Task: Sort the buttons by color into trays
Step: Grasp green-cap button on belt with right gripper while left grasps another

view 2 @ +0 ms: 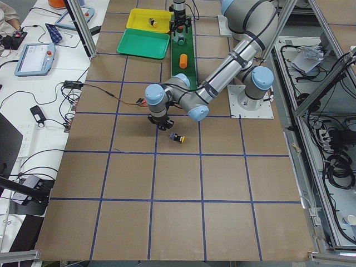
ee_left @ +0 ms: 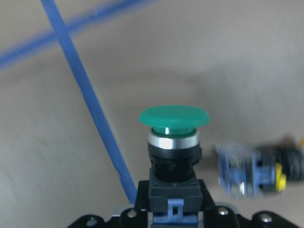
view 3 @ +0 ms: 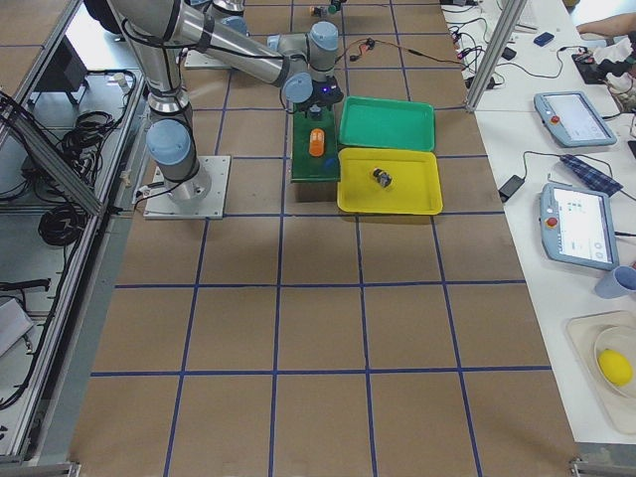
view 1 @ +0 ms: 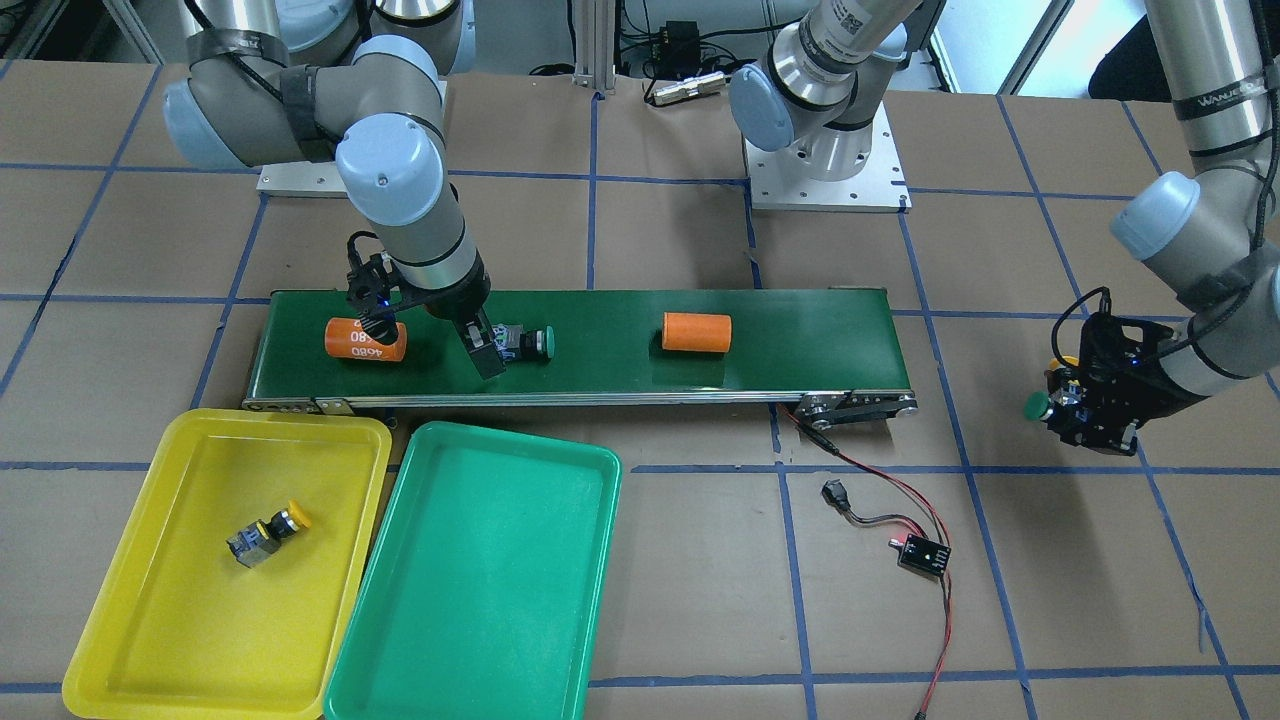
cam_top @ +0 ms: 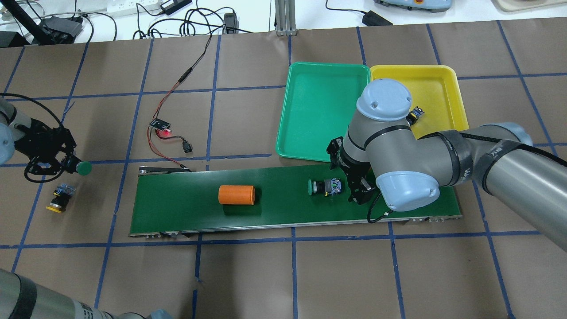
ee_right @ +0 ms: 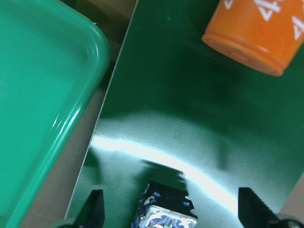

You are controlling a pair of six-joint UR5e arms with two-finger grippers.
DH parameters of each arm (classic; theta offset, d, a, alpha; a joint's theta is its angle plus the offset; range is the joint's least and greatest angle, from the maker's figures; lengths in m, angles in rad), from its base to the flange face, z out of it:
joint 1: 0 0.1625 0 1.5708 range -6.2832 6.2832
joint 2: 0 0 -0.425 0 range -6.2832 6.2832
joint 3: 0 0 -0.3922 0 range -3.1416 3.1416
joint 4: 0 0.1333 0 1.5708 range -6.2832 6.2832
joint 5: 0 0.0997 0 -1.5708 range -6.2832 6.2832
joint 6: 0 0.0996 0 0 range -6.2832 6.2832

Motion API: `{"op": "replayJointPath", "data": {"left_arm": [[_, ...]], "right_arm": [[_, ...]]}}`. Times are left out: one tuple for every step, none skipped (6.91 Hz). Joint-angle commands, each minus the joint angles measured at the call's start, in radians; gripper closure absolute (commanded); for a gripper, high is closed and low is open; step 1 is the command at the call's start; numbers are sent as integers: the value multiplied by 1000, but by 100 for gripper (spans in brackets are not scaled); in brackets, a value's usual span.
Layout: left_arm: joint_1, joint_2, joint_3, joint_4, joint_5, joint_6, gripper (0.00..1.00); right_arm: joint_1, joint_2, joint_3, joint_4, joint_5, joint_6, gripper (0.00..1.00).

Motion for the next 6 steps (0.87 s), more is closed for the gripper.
{"op": "replayJointPath", "data": {"left_arm": [[-200,134,-2,-192,-2,-334,100],[-294,175,-14,-197,9,-470,100],[-396,208,-38,-199,15,-587,100],[-467,222,-90,-187,12,-742,100],[-480,226,-150,-167,10,-795,100],[-480,245,-204,-135,12,-811,100]], "right_arm": [[0,18,-1,-23,-8,-3,21],[0,23,-5,-34,-8,-9,94],[0,24,-9,-35,-9,-3,100],[-2,24,-12,-38,-31,5,100],[-3,16,-21,-60,-67,31,100],[-3,21,-31,-115,-97,66,100]]}}
